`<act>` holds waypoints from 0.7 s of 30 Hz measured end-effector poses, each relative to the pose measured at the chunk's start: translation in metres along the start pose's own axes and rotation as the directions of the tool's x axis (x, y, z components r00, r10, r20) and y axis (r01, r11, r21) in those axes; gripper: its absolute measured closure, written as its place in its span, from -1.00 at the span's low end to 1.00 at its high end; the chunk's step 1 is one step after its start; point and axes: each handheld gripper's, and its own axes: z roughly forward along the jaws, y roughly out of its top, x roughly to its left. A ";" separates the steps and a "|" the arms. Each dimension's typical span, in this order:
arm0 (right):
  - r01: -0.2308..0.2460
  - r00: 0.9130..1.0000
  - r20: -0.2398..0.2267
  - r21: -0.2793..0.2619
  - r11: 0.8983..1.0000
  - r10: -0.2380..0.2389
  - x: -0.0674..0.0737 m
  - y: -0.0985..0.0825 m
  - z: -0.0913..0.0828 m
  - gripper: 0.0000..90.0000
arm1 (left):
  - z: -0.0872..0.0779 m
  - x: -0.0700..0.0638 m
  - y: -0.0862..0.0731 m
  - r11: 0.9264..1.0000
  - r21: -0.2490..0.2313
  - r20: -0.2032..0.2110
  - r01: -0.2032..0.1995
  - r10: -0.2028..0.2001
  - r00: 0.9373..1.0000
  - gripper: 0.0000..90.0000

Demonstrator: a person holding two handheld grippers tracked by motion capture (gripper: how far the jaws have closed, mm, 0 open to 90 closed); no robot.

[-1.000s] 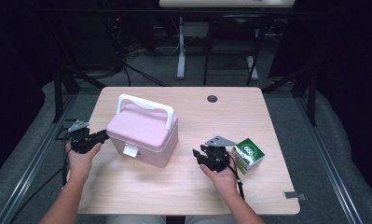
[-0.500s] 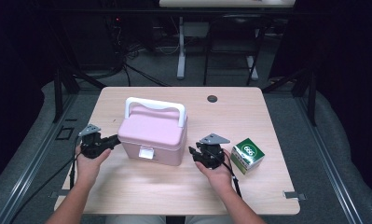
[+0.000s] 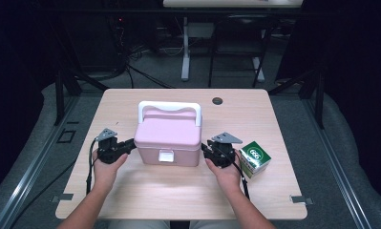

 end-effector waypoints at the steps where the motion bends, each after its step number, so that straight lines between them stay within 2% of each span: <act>1: 0.005 1.000 0.000 0.000 1.000 -0.005 0.001 0.000 0.000 0.65 | 0.001 -0.002 0.000 1.000 -0.005 0.000 -0.002 0.002 1.000 0.72; 2: 0.005 1.000 0.000 0.000 1.000 -0.005 0.001 0.000 0.000 0.65 | 0.001 -0.002 0.000 1.000 -0.005 0.000 -0.002 0.002 1.000 0.75; 3: 0.021 1.000 0.002 -0.006 1.000 -0.021 0.004 0.000 0.000 0.88 | 0.001 -0.004 0.000 1.000 -0.004 -0.007 -0.011 0.011 1.000 0.79; 5: 0.035 0.999 0.010 -0.010 0.999 -0.035 0.009 0.000 0.000 0.99 | 0.001 -0.008 0.000 1.000 -0.007 -0.014 -0.021 0.021 1.000 0.93; 6: 0.035 0.999 0.010 -0.010 0.999 -0.035 0.009 0.000 0.000 0.99 | 0.001 -0.008 0.000 1.000 -0.007 -0.014 -0.021 0.021 1.000 0.98; 7: 0.050 0.998 0.036 -0.012 0.999 -0.049 0.012 -0.001 0.000 1.00 | 0.001 -0.012 -0.001 0.999 -0.010 -0.036 -0.040 0.039 0.999 0.99; 9: 0.048 0.998 0.035 -0.012 0.999 -0.047 0.012 -0.001 0.000 1.00 | 0.001 -0.013 -0.001 0.999 -0.012 -0.034 -0.038 0.038 0.999 0.99; 12: 0.028 0.999 0.023 -0.010 1.000 -0.028 0.011 -0.002 -0.002 1.00 | 0.000 -0.013 -0.002 1.000 -0.011 -0.018 -0.013 0.013 1.000 1.00; 14: 0.032 0.999 0.027 -0.010 0.999 -0.031 0.012 -0.003 -0.003 1.00 | -0.001 -0.013 -0.003 1.000 -0.010 -0.013 -0.004 0.004 1.000 1.00; 15: 0.034 0.999 0.037 -0.010 0.999 -0.034 0.012 -0.004 -0.005 1.00 | -0.002 -0.015 -0.005 1.000 -0.012 -0.008 0.013 -0.013 1.000 1.00; 21: 0.036 0.998 0.050 0.000 0.999 -0.036 0.013 -0.007 -0.013 1.00 | -0.006 -0.025 -0.010 1.000 -0.013 -0.004 0.014 -0.014 1.000 1.00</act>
